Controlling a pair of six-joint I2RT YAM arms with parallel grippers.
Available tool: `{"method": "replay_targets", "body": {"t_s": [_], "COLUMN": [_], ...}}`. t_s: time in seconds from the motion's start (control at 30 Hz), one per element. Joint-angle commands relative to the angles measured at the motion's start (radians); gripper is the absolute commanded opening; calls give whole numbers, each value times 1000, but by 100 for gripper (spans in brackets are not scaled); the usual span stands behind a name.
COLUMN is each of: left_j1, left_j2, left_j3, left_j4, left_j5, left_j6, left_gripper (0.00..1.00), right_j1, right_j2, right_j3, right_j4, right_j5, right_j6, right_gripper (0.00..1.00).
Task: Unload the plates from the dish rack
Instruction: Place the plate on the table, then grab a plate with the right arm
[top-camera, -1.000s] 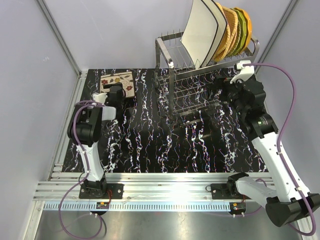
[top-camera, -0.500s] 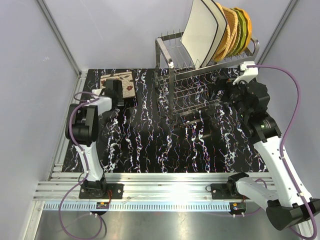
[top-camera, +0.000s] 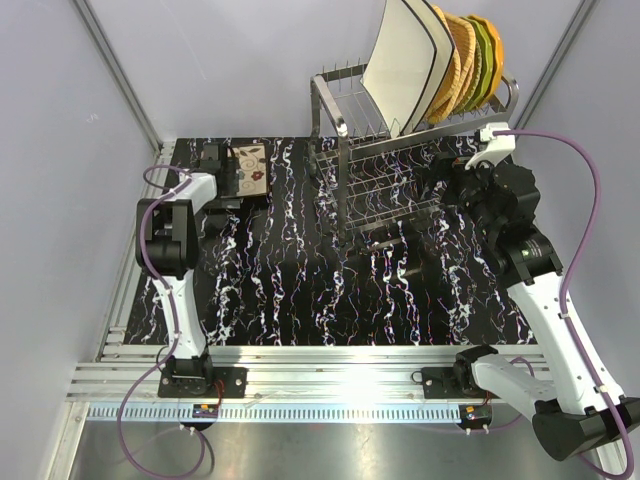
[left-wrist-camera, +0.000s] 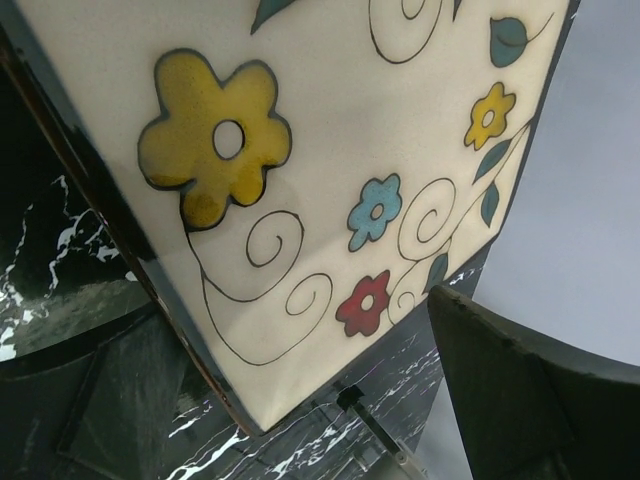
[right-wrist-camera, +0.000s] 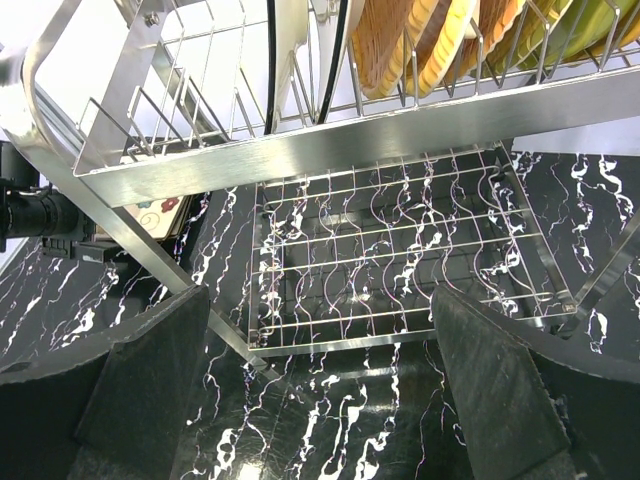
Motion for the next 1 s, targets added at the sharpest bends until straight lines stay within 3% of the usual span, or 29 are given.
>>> {"method": "replay_targets", "body": {"t_s": [0.0, 0.37, 0.53, 0.97], "left_j1": [11, 28, 31, 34], "left_j2": [5, -118, -196, -336], "left_j3": [69, -107, -207, -328], "left_j4": [13, 153, 208, 286], "left_j5": [45, 142, 165, 258], "left_j6": [61, 117, 151, 286], "left_gripper": [99, 99, 99, 99], "right_j1": [-9, -9, -9, -9], "right_j2": [-20, -41, -15, 66], "right_j3": [5, 25, 88, 229], "right_j4": [30, 14, -36, -73], "right_j5": [-11, -220, -309, -267], "right_j6": [-26, -193, -188, -73], "right_gripper": [100, 100, 100, 100]}}
